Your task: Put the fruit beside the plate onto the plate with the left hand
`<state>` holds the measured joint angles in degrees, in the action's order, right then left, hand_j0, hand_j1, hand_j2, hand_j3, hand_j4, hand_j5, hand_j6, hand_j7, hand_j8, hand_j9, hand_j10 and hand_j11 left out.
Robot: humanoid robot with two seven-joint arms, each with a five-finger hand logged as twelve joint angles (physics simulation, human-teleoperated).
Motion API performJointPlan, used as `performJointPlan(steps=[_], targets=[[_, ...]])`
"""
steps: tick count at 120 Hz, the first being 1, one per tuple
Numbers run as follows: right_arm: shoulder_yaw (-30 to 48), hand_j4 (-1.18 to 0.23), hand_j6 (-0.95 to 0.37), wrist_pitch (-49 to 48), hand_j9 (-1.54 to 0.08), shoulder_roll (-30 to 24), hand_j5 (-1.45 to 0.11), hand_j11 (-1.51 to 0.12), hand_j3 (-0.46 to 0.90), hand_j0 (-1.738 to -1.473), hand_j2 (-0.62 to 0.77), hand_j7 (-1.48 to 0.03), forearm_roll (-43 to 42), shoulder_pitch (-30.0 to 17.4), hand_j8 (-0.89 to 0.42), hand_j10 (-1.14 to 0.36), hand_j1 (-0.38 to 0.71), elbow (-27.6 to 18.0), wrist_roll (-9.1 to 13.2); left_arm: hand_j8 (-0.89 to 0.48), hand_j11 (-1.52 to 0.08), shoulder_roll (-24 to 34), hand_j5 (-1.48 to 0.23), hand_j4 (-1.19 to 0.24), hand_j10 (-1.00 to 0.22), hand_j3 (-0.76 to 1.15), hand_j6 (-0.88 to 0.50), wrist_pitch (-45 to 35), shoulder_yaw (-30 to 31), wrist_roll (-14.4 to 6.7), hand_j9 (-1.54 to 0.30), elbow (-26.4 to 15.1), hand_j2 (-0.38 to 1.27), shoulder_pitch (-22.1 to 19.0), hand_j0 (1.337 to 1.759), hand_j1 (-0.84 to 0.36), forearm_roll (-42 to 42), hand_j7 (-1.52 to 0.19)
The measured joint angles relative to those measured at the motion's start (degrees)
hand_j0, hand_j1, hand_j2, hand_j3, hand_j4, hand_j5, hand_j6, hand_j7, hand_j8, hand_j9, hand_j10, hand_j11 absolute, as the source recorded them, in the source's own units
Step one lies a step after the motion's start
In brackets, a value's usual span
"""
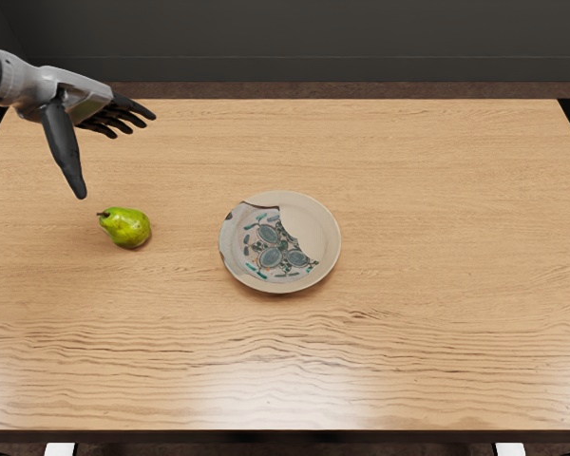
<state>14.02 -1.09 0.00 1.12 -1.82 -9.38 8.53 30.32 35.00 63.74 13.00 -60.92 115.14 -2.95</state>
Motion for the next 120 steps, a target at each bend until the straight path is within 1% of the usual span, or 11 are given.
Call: performJointPlan(steps=[51,62,70,76,83,87,90,101,106,112,120], targets=[[0.0,0.0,0.0,0.3,0.0,0.0,0.0,0.0,0.0,-1.658,0.0,0.0,0.1,0.2,0.0,0.0,-0.35,0.1,0.0,-0.04,-0.05,-0.2,-0.05,-0.04,-0.04,0.0,-0.04,0.0,-0.4,0.0,-0.05,0.0,0.01,-0.1,1.658,0.3,-1.2,-0.05],[0.0,0.0,0.0,0.3,0.0,0.0,0.0,0.0,0.0,-1.658,0.0,0.0,0.1,0.2,0.0,0.0,-0.35,0.1,0.0,-0.04,-0.05,-0.8,-0.05,-0.04,-0.04,0.0,-0.04,0.0,-0.2,-0.1,-0.05,0.0,0.01,1.6,1.658,0.31,-2.0,-0.05],[0.0,0.0,0.0,0.3,0.0,0.0,0.0,0.0,0.0,-1.658,0.0,0.0,0.1,0.2,0.0,0.0,-0.35,0.1,0.0,-0.03,-0.04,-6.0,-0.04,-0.03,-0.03,0.0,-0.03,0.0,1.0,-0.1,-0.04,-0.4,0.01,8.5,1.658,0.31,-4.7,-0.04],[0.0,0.0,0.0,0.3,0.0,0.0,0.0,0.0,0.0,-1.658,0.0,0.0,0.1,0.2,0.0,0.0,-0.35,0.0,0.0,-0.03,-0.04,-7.2,-0.04,-0.03,-0.03,0.0,-0.03,0.0,2.4,-0.2,-0.04,-2.5,0.01,10.8,1.658,0.31,-5.8,-0.04],[0.0,0.0,0.0,0.3,0.0,0.0,0.0,0.0,0.0,-1.658,0.0,0.0,0.1,0.2,0.0,0.0,-0.35,0.0,0.0,-0.03,-0.04,-7.4,-0.04,-0.03,-0.03,0.0,-0.03,0.0,3.7,-0.5,-0.04,-6.1,0.01,11.5,1.658,0.31,-5.0,-0.04],[0.0,0.0,0.0,0.3,0.0,0.0,0.0,0.0,0.0,-1.658,0.0,0.0,0.1,0.2,0.0,0.0,-0.35,0.0,0.0,-0.03,-0.04,-8.0,-0.04,-0.03,-0.03,0.0,-0.03,-0.4,4.5,-1.4,-0.04,-8.9,0.01,11.7,1.658,0.31,-3.1,-0.04],[0.0,0.0,0.0,0.3,0.0,0.0,0.0,0.0,0.0,-1.658,0.0,0.0,0.1,0.2,0.0,0.0,-0.35,0.1,0.0,-0.03,-0.04,-8.5,-0.04,-0.03,-0.03,0.0,-0.03,-2.3,5.0,-2.7,-0.04,-11.1,0.01,11.7,1.658,0.31,-1.3,-0.04],[0.0,0.0,0.0,0.3,0.0,0.0,0.0,0.0,0.0,-1.658,0.0,0.0,0.1,0.2,0.0,0.0,-0.35,0.1,0.0,-0.03,-0.04,-10.5,-0.04,-0.03,-0.03,0.0,-0.03,-14.3,5.9,-10.9,-0.04,-18.3,0.01,11.8,1.658,0.31,7.6,-0.04],[0.0,0.0,0.0,0.3,0.0,0.0,0.0,0.0,0.0,-1.658,0.0,0.0,0.1,0.2,0.0,0.0,-0.35,0.1,0.0,-0.03,-0.04,-11.1,-0.04,-0.03,-0.03,0.0,-0.03,-20.4,5.9,-13.6,-0.04,-21.3,0.01,12.0,1.658,0.31,10.5,-0.04],[0.0,0.0,0.0,0.3,0.0,0.0,0.0,0.0,0.0,-1.658,0.0,0.0,0.1,0.2,0.0,0.0,-0.35,0.1,0.0,-0.03,-0.04,-11.9,-0.04,-0.03,-0.03,0.0,-0.03,-28.2,5.8,-15.7,-0.04,-24.9,0.01,12.3,1.658,0.31,12.8,-0.04],[0.0,0.0,0.0,0.3,0.0,0.0,0.0,0.0,0.0,-1.658,0.0,0.0,0.1,0.2,0.0,0.0,-0.35,0.1,0.0,-0.03,-0.04,-12.3,-0.04,-0.03,-0.03,0.0,-0.03,-35.9,5.7,-17.4,-0.04,-28.8,0.01,12.3,1.658,0.31,14.5,-0.04]])
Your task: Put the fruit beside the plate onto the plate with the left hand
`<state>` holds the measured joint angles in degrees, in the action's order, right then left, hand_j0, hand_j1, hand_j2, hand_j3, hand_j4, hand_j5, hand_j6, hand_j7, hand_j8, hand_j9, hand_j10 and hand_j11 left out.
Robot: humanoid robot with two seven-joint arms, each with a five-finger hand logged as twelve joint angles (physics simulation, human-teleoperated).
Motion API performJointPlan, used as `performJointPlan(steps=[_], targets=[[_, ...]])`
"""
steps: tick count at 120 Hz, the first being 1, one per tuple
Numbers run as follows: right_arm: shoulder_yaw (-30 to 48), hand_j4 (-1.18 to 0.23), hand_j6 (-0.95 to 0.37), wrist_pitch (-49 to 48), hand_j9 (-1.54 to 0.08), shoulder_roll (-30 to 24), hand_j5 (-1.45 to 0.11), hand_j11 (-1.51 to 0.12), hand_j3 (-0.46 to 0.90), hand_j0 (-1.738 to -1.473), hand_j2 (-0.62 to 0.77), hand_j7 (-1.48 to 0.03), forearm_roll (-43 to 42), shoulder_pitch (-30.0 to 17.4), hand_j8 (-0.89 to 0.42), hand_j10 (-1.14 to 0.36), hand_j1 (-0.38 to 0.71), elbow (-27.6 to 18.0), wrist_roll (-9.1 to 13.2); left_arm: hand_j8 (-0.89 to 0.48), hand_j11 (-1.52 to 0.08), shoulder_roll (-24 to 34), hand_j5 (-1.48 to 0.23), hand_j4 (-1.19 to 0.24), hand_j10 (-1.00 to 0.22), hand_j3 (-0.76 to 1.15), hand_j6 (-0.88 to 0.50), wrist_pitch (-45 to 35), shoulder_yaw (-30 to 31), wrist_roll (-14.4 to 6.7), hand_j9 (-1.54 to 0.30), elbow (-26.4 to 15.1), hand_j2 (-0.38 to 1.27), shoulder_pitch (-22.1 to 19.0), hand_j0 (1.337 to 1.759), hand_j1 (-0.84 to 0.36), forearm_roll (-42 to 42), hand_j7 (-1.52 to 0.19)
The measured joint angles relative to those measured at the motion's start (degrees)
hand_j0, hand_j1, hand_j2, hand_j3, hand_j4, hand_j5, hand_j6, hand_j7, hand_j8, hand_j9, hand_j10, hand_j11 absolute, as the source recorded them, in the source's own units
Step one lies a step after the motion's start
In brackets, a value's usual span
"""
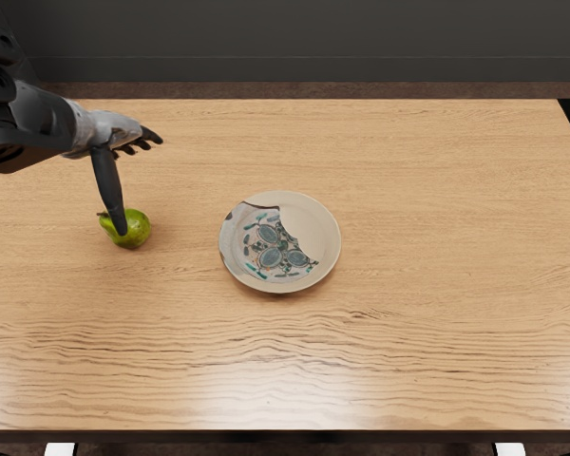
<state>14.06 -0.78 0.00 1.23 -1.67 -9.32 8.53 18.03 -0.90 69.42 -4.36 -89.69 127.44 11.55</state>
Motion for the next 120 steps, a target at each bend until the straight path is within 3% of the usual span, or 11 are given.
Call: performJointPlan(steps=[14,30,48,85,120], targets=[[0.0,0.0,0.0,0.0,0.0,0.0,0.0,0.0,0.0,-1.658,0.0,0.0,0.0,0.0,0.0,0.0,-0.35,0.0,0.0,-0.03,-0.04,-0.8,-0.04,-0.03,-0.03,0.0,-0.03,-10.4,-0.1,-1.3,-0.04,-6.4,0.01,-0.5,1.658,0.31,-0.8,-0.04],[0.0,0.0,0.0,0.0,0.0,0.0,0.0,0.0,0.0,-1.658,0.0,0.0,0.0,0.0,0.0,0.0,-0.35,0.0,0.0,-0.03,-0.04,-3.5,-0.04,-0.03,-0.03,0.0,-0.03,-17.2,-0.3,-1.7,-0.04,-8.9,0.01,-4.1,1.658,0.31,-2.4,-0.04],[0.0,0.0,0.0,0.0,0.0,0.0,0.0,0.0,0.0,-1.658,0.0,0.0,0.0,0.0,0.0,0.0,-0.35,0.0,0.0,-0.03,-0.04,-3.9,-0.04,-0.03,-0.03,0.0,-0.03,-21.8,-1.7,-1.8,-0.04,-7.4,0.01,-9.9,1.658,0.31,-3.5,-0.04],[0.0,0.0,0.0,0.0,0.0,0.0,0.0,0.0,0.0,-1.658,0.0,0.0,0.0,0.0,0.0,0.0,-0.35,0.0,0.0,-0.03,-0.04,-5.5,-0.04,-0.03,-0.03,0.0,-0.03,-25.5,-3.9,-1.8,-0.04,-1.0,0.01,-14.7,1.658,0.31,-3.9,-0.04],[0.0,0.0,0.0,0.0,0.0,0.0,0.0,0.0,0.0,-1.658,0.0,0.0,0.0,0.0,0.0,0.0,-0.35,0.0,0.0,-0.03,-0.04,-7.1,-0.04,-0.03,-0.03,0.0,-0.03,-29.8,-3.9,-1.8,-0.04,-0.3,0.01,-15.5,1.658,0.31,-3.5,-0.04]])
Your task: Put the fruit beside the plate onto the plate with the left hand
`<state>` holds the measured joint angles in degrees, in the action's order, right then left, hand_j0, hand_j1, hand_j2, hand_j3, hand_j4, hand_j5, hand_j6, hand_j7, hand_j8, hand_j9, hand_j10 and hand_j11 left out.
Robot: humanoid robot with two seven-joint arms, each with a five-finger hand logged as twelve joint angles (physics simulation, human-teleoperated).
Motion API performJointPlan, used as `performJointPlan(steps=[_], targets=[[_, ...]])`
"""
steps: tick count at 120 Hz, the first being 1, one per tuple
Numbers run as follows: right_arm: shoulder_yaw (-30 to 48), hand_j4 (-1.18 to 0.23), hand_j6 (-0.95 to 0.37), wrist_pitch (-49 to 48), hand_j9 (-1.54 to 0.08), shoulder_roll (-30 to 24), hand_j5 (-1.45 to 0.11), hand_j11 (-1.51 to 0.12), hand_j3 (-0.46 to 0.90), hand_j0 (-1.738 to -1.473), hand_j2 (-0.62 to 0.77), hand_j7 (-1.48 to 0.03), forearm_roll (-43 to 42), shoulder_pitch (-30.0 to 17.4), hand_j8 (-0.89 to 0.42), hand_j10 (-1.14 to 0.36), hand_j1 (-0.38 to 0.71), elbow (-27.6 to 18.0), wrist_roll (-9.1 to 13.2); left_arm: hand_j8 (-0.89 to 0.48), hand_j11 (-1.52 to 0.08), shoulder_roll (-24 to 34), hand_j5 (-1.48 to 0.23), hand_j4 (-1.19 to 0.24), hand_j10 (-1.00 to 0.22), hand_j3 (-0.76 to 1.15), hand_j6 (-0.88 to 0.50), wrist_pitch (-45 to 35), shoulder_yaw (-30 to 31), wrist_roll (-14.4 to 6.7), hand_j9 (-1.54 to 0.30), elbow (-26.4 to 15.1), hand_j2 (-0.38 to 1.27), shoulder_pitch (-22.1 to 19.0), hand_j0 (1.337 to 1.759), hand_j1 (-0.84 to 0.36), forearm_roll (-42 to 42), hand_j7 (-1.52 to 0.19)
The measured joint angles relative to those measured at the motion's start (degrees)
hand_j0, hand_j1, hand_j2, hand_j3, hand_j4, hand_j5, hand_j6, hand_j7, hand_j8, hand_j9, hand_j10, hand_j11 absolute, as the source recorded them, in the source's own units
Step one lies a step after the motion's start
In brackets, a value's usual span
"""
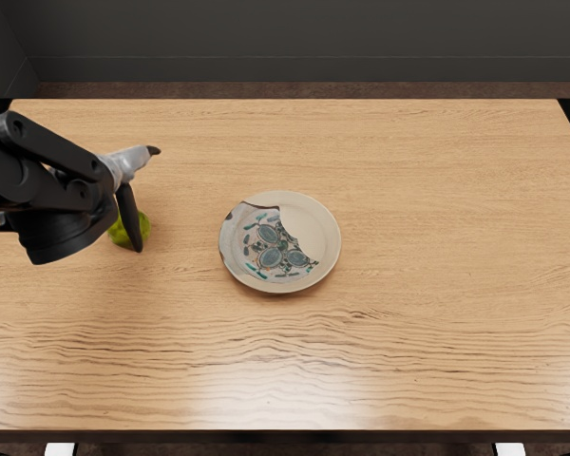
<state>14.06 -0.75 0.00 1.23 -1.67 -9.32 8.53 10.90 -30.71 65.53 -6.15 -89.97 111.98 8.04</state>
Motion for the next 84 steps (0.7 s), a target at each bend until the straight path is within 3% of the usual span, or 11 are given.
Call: performJointPlan(steps=[37,84], targets=[[0.0,0.0,0.0,0.0,0.0,0.0,0.0,0.0,0.0,-1.658,0.0,0.0,0.0,0.0,0.0,0.0,-0.35,0.0,0.0,-0.04,-0.05,0.1,-0.05,-0.04,-0.04,0.0,-0.04,-0.1,1.8,0.3,-0.05,0.7,0.01,-3.4,1.658,0.31,0.3,-0.05],[0.0,0.0,0.0,0.0,0.0,0.0,0.0,0.0,0.0,-1.658,0.0,0.0,0.0,0.0,0.0,0.0,-0.35,0.0,0.0,-0.12,-0.15,-2.5,-0.15,-0.12,-0.12,0.0,-0.12,-0.1,2.4,0.5,-0.15,6.1,0.02,-8.0,1.658,0.21,0.7,-0.15]])
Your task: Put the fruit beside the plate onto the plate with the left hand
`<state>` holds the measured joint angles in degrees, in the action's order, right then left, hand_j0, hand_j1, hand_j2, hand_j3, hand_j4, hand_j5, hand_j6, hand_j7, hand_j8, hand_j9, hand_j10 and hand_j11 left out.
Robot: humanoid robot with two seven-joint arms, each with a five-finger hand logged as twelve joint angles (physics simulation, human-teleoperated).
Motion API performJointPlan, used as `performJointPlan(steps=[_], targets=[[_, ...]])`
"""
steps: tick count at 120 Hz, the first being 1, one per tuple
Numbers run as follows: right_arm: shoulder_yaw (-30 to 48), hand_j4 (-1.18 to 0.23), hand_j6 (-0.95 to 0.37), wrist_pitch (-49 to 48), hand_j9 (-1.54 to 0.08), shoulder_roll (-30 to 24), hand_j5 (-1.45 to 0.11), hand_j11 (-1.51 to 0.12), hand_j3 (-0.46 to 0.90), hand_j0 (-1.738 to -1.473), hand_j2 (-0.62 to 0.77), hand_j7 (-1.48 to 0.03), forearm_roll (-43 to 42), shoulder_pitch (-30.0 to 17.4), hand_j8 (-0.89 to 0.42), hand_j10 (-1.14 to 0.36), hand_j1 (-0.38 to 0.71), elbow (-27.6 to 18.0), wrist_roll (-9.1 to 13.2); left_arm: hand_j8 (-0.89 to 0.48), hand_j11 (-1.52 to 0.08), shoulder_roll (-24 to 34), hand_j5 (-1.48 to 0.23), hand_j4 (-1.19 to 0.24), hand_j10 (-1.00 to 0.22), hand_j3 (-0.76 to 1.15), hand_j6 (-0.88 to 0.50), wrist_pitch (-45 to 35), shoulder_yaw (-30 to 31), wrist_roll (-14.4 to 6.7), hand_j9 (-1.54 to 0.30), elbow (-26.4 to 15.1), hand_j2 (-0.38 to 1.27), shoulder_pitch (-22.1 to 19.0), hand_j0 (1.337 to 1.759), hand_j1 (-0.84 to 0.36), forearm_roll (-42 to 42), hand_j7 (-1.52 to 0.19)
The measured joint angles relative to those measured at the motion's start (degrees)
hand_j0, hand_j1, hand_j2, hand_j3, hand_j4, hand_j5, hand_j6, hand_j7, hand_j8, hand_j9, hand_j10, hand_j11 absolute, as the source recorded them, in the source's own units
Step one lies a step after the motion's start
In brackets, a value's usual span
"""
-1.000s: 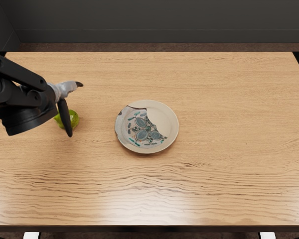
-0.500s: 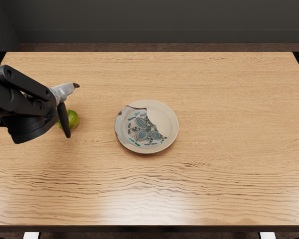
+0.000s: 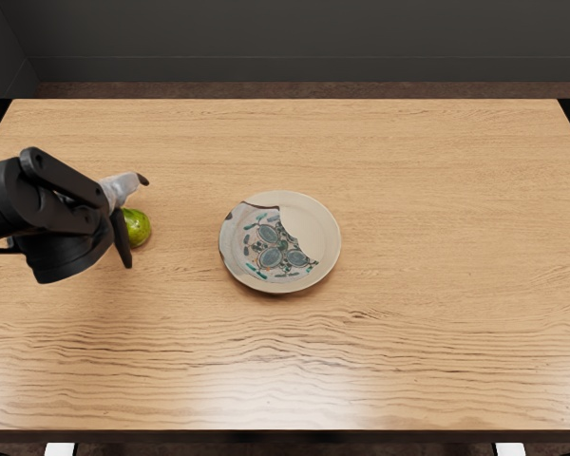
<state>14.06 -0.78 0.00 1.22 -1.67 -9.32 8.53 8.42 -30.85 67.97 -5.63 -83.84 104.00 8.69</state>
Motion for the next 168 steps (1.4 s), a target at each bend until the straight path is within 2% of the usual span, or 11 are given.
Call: performJointPlan(steps=[26,41,109,168], targets=[[0.0,0.0,0.0,0.0,0.0,0.0,0.0,0.0,0.0,-1.658,0.0,0.0,0.0,0.0,0.0,0.0,-0.35,0.0,0.0,-0.15,-0.19,-0.5,-0.19,-0.15,-0.15,0.0,-0.15,0.0,-0.6,0.0,-0.19,1.8,0.03,-1.4,1.658,0.17,0.0,-0.19],[0.0,0.0,0.0,0.0,0.0,0.0,0.0,0.0,0.0,-1.658,0.0,0.0,0.0,0.0,0.0,0.0,-0.35,0.0,0.0,-0.2,-0.26,-0.5,-0.26,-0.2,-0.2,0.0,-0.2,0.0,-0.5,0.0,-0.26,2.2,0.04,-1.5,1.658,0.11,0.0,-0.26],[0.0,0.0,0.0,0.0,0.0,0.0,0.0,0.0,0.0,-1.658,0.0,0.0,0.0,0.0,0.0,0.0,-0.35,0.0,0.0,-0.32,-0.42,-1.7,-0.42,-0.32,-0.32,0.0,-0.32,0.1,0.0,-0.1,-0.42,2.4,0.06,-2.3,1.658,-0.04,0.0,-0.42],[0.0,0.0,0.0,0.0,0.0,0.0,0.0,0.0,0.0,-1.658,0.0,0.0,0.0,0.0,0.0,0.0,-0.35,0.0,0.0,-0.38,-0.49,-1.7,-0.49,-0.38,-0.38,0.0,-0.38,0.1,0.9,-0.5,-0.49,2.5,0.08,-2.3,1.658,-0.11,0.1,-0.49]])
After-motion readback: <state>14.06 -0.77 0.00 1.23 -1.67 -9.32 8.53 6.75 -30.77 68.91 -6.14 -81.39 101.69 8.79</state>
